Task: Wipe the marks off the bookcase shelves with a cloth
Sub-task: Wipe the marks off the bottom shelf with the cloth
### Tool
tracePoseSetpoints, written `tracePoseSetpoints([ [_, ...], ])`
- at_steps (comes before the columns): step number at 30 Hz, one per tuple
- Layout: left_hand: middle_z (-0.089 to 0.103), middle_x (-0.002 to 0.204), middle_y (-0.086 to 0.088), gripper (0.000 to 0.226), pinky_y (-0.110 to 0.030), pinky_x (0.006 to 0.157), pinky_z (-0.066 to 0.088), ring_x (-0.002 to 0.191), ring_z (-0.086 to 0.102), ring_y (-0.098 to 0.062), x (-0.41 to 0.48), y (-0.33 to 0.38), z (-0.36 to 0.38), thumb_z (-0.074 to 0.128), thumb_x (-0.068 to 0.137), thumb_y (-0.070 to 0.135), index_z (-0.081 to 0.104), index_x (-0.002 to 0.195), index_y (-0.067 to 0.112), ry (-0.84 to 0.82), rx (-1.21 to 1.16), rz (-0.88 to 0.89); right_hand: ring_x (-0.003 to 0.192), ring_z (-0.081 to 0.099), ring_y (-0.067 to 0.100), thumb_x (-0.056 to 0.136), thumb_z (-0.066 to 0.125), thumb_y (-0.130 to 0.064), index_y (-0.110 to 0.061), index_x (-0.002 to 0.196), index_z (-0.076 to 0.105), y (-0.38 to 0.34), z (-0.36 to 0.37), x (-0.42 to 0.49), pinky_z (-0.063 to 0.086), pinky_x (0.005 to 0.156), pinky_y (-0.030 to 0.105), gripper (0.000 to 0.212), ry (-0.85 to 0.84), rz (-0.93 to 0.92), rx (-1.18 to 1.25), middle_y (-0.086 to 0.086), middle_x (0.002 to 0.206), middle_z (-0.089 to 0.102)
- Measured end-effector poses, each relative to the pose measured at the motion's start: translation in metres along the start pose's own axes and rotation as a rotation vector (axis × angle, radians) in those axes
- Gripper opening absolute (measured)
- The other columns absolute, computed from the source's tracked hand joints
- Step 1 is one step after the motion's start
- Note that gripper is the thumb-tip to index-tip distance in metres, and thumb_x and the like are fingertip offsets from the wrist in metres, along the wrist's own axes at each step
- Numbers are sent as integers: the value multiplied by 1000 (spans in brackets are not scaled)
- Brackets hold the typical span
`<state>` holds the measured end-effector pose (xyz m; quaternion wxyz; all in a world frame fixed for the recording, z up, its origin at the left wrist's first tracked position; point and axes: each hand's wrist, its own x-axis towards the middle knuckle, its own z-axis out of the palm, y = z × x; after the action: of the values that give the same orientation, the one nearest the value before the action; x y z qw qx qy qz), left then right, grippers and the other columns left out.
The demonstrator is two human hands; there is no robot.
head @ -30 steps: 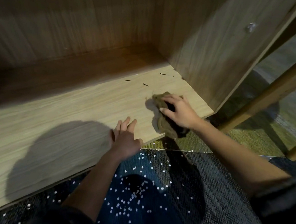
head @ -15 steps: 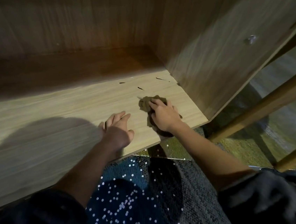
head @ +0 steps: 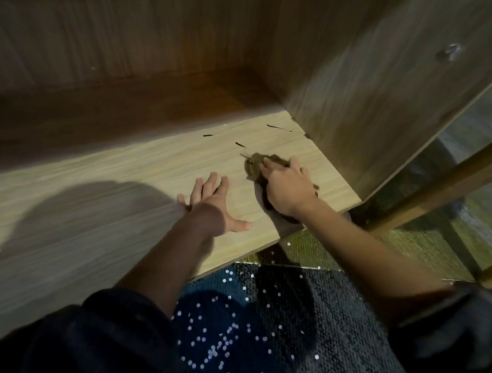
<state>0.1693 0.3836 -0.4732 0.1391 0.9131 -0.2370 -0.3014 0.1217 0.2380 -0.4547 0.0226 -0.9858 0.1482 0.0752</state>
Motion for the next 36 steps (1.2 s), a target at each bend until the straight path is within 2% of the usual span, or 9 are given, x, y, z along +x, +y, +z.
tracePoseSetpoints([
  [5,-24,154,3,110,-50,115,-2,141,-22,-24,5,0,0,66,76,54,-13,147,25,-26,3,33,119,31,27,94,37,-14,-24,145,28,3,21,-57,32,96,36,53,86,-150,61,-12,154,17],
  [11,-23,154,3,110,-46,116,-5,141,-23,-24,5,1,0,67,76,52,-12,147,25,-19,-11,35,124,28,34,95,35,-18,-22,141,34,16,13,23,32,100,44,47,55,56,109,-7,153,23],
  [16,-25,153,3,109,-49,115,-4,140,-26,-24,6,-1,2,66,77,52,-13,147,25,-31,-34,54,114,34,25,94,41,-18,-26,142,35,12,29,-31,35,94,34,49,170,-214,142,-13,150,28],
  [21,-24,153,4,109,-42,115,-8,140,-26,-24,3,2,0,66,77,51,-14,147,25,-32,-18,27,118,35,30,93,40,-14,-23,137,43,13,17,7,36,96,39,45,158,7,162,-8,148,34],
  [24,-23,154,2,108,-38,114,-8,140,-24,-25,3,2,0,66,77,49,-11,148,23,-39,-32,45,119,35,26,92,42,-14,-25,142,36,-1,29,-27,36,99,38,51,162,-190,111,-10,150,29],
  [26,-12,157,0,104,-41,115,-2,143,-13,-26,3,3,-6,69,76,46,-2,149,23,-25,-35,20,117,35,23,94,41,-18,-27,143,31,12,28,-38,37,97,35,51,138,-279,85,-13,151,24],
  [30,31,139,0,70,-50,114,1,131,24,-24,8,10,-26,71,76,41,38,136,26,125,-1,-35,119,38,30,94,40,-19,-23,139,40,37,20,14,31,102,36,45,166,9,148,-7,149,32],
  [33,23,147,-2,85,-50,113,0,135,21,-24,16,9,-35,67,74,55,27,143,27,179,47,-27,123,36,32,93,40,-20,-20,139,40,22,26,10,25,106,36,46,207,-21,136,-4,148,34],
  [36,0,156,1,103,-46,114,-2,143,0,-24,25,-2,-35,66,72,60,9,149,25,141,-35,-10,124,31,24,93,43,-16,-26,141,36,32,26,-17,31,105,32,49,159,-157,219,-15,149,29],
])
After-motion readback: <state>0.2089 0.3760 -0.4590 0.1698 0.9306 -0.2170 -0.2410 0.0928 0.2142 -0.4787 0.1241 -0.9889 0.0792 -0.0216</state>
